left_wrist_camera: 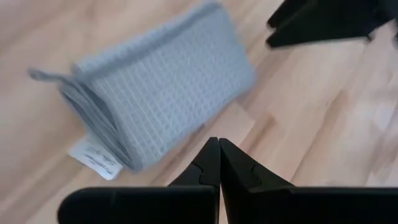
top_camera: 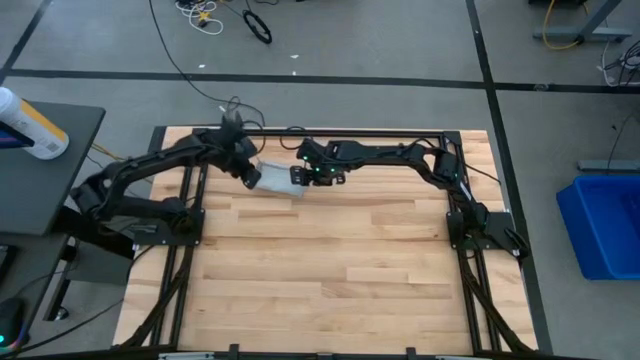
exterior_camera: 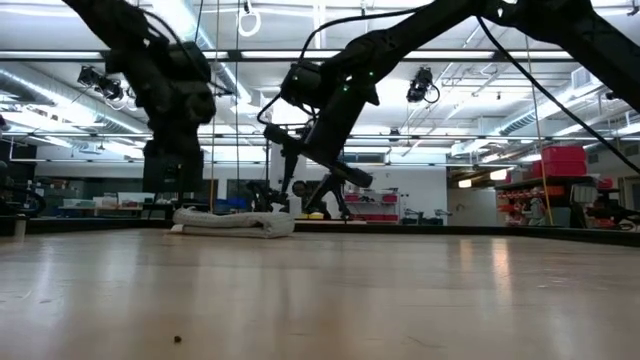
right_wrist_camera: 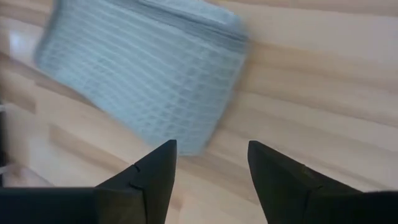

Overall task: Fold microfiber towels
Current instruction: Fold the gray towel

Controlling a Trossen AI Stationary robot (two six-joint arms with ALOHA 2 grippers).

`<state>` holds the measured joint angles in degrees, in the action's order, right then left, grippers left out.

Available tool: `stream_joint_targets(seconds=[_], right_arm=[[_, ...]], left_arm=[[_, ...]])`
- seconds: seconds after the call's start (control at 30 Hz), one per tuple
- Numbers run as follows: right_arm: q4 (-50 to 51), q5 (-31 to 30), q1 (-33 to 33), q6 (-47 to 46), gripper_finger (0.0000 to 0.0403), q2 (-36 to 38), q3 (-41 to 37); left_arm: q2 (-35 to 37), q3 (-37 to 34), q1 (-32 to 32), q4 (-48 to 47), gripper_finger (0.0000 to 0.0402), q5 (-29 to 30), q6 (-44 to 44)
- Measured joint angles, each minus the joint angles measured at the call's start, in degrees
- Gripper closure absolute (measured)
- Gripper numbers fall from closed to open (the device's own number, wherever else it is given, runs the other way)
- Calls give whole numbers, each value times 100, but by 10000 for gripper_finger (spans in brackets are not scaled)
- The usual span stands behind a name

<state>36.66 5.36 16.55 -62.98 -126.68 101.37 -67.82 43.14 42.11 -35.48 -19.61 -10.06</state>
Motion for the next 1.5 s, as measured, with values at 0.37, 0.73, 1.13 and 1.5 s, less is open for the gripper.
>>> stream_joint_targets(seconds=[0.37,0.73,1.13,1.5], right_arm=[[-951,369,123,-473,201,0,-687],[-1435,497,331,-608,191,-1,-824],[-1703,627,438,-691,181,-44,-823],[-2173,944,305,-1120,187,-469,-807]], left_arm=[[-713,-405,37,561,401,-5,152],[-1898,-403,37,1033,401,95,252],[-2222,-392,37,1268,401,-28,292],[-2226,-394,37,1269,401,-57,298]])
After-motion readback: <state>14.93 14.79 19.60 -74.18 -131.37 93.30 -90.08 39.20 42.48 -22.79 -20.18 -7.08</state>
